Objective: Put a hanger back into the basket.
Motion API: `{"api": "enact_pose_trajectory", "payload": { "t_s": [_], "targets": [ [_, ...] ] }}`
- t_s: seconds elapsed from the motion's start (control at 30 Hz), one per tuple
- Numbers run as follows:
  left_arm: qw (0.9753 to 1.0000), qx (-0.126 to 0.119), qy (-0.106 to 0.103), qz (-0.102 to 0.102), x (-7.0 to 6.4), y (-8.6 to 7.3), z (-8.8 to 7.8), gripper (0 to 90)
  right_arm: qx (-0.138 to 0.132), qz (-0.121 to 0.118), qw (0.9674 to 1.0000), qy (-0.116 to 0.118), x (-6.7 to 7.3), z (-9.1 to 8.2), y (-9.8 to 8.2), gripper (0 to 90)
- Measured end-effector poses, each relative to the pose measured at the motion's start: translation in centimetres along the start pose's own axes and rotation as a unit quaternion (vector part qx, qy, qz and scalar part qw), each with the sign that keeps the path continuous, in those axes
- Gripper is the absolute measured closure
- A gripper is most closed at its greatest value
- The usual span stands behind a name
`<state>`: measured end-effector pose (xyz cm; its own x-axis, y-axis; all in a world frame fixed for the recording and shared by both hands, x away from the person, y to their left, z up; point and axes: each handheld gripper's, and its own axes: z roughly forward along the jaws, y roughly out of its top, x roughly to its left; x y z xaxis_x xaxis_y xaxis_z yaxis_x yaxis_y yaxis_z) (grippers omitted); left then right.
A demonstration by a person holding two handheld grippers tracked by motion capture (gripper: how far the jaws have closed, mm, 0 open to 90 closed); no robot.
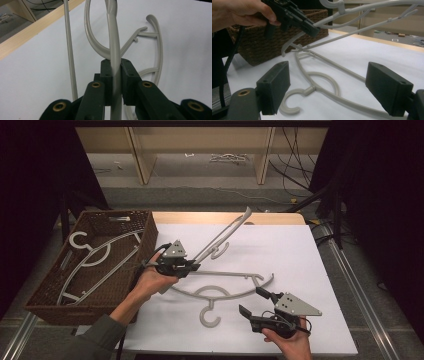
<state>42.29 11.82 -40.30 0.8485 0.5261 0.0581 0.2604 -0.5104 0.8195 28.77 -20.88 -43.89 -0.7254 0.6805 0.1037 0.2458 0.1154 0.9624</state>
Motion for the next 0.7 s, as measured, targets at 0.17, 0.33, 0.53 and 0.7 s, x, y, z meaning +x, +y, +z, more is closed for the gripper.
{"api": "enact_pose_trajectory", "payload": {
  "t_s": [0.17,0.33,0.53,0.7],
  "targets": [
    [0.9998,-0.016,-0.006,-0.008,-0.3,0.6,-1.3,81.6,-0.003,-0.002,1.0,-0.002,0.1,0.0,0.0,20.9],
    [0.9989,-0.041,-0.016,-0.018,-0.9,1.3,-2.5,81.6,-0.004,-0.001,1.0,-0.005,0.0,-0.1,-0.1,20.8],
    [0.9983,-0.051,-0.02,-0.018,-1.8,3.0,-4.3,81.6,-0.008,0.003,1.0,-0.003,0.1,0.0,-0.1,20.9],
    [0.9979,-0.063,-0.019,-0.003,-2.2,4.7,-6.7,81.7,0.006,-0.004,1.0,-0.006,0.1,-0.2,0.0,20.9]
  ]
}}
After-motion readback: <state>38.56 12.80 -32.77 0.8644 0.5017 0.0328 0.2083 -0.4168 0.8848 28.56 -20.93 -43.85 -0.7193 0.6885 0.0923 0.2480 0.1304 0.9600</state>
